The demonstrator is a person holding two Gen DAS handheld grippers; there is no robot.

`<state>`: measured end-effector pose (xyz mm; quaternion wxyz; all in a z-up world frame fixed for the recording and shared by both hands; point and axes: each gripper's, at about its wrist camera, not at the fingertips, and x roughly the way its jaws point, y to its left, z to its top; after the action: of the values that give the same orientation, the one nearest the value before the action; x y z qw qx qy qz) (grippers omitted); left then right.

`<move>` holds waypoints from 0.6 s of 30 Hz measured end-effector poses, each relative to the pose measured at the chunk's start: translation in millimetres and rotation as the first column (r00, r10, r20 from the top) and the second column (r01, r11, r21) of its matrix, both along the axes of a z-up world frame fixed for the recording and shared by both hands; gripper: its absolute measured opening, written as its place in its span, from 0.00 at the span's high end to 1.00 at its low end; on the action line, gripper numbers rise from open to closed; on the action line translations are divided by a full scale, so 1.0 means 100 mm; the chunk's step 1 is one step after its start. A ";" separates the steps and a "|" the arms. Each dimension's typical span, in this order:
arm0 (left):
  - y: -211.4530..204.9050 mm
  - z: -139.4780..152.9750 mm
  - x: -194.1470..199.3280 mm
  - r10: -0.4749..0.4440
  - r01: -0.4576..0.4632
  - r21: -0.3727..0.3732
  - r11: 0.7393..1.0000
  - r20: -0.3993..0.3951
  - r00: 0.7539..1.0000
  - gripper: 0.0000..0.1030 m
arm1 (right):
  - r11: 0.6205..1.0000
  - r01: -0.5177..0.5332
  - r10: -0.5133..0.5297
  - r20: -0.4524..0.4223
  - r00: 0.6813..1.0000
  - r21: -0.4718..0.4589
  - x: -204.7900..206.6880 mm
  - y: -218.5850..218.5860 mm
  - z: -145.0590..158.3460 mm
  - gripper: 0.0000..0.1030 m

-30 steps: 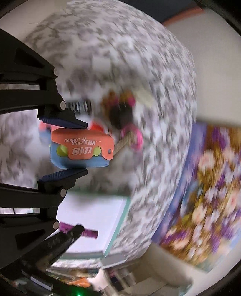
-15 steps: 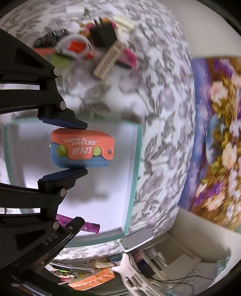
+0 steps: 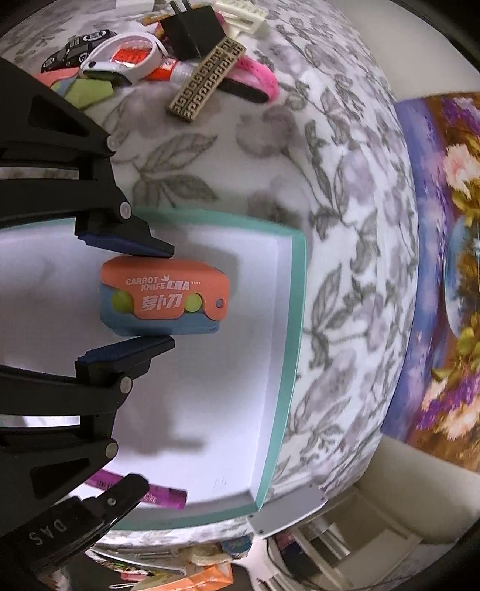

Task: Organize rigid objects
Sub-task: 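Carry both items into the white tray and open both grippers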

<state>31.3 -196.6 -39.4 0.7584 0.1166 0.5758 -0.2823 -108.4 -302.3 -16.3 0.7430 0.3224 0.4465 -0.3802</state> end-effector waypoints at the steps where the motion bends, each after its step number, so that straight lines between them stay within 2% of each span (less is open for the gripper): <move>1: 0.02 0.00 0.02 0.008 -0.008 -0.004 1.000 -0.005 1.000 0.57 | 1.000 -0.001 0.001 -0.001 1.000 0.002 0.00 0.00 -0.01 0.81; 10: 0.21 -0.02 0.11 0.075 -0.075 0.003 0.997 -0.016 0.997 0.57 | 0.999 -0.040 0.040 -0.008 0.999 -0.015 0.07 0.07 0.02 0.81; 18: 0.22 0.07 0.07 0.050 -0.050 -0.011 0.999 -0.002 0.999 0.57 | 0.997 -0.080 0.080 -0.015 0.997 -0.022 0.15 0.15 0.02 0.80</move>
<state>37.9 -174.1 -32.0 0.7653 0.0979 0.5777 -0.2663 -93.7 -287.7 -14.8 0.7581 0.2933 0.4599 -0.3575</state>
